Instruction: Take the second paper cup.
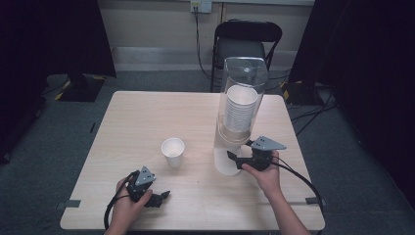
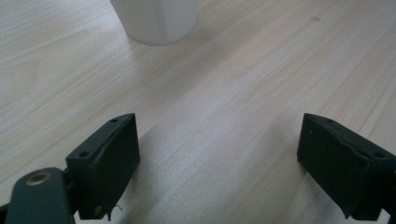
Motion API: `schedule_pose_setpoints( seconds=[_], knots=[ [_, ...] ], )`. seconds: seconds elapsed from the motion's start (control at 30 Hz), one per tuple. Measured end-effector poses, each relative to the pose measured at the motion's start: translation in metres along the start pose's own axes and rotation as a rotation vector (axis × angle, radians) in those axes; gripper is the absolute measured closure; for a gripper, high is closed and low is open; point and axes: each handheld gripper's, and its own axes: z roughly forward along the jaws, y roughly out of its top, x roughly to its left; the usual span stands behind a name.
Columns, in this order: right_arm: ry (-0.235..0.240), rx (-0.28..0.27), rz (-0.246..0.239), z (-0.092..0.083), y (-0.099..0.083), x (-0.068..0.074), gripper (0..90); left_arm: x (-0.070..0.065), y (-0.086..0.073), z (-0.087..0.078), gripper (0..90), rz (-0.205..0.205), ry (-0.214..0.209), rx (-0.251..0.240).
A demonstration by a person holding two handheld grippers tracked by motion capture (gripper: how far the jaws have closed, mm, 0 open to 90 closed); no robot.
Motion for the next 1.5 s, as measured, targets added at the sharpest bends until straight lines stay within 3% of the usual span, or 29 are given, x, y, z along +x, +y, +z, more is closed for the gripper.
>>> schedule_pose_setpoints(
  seconds=[0.37, 0.5, 0.67, 0.8, 1.4, 1.5],
  knots=[
    [0.011, -0.038, -0.016, 0.008, 0.007, 0.007, 20.2, 0.0, 0.0, 0.0, 12.2, -0.002, -0.004, -0.001],
    [-0.011, -0.054, -0.018, 0.01, 0.007, 0.005, 24.9, 0.0, 0.0, 0.0, 12.0, -0.002, -0.004, 0.0],
    [-0.015, -0.115, 0.008, 0.011, 0.011, 0.004, 31.9, 0.0, 0.0, 0.0, 11.4, -0.002, -0.007, 0.006],
    [-0.025, -0.107, -0.018, 0.01, 0.012, 0.003, 35.5, 0.0, 0.001, 0.0, 11.0, 0.002, -0.007, 0.009],
    [-0.035, -0.136, -0.006, 0.011, 0.005, 0.006, 36.9, 0.0, 0.0, 0.001, 10.9, -0.003, -0.006, 0.003],
    [-0.036, -0.142, -0.023, 0.011, 0.004, 0.005, 37.1, 0.0, 0.0, 0.001, 11.0, -0.004, -0.006, 0.003]
  ],
)
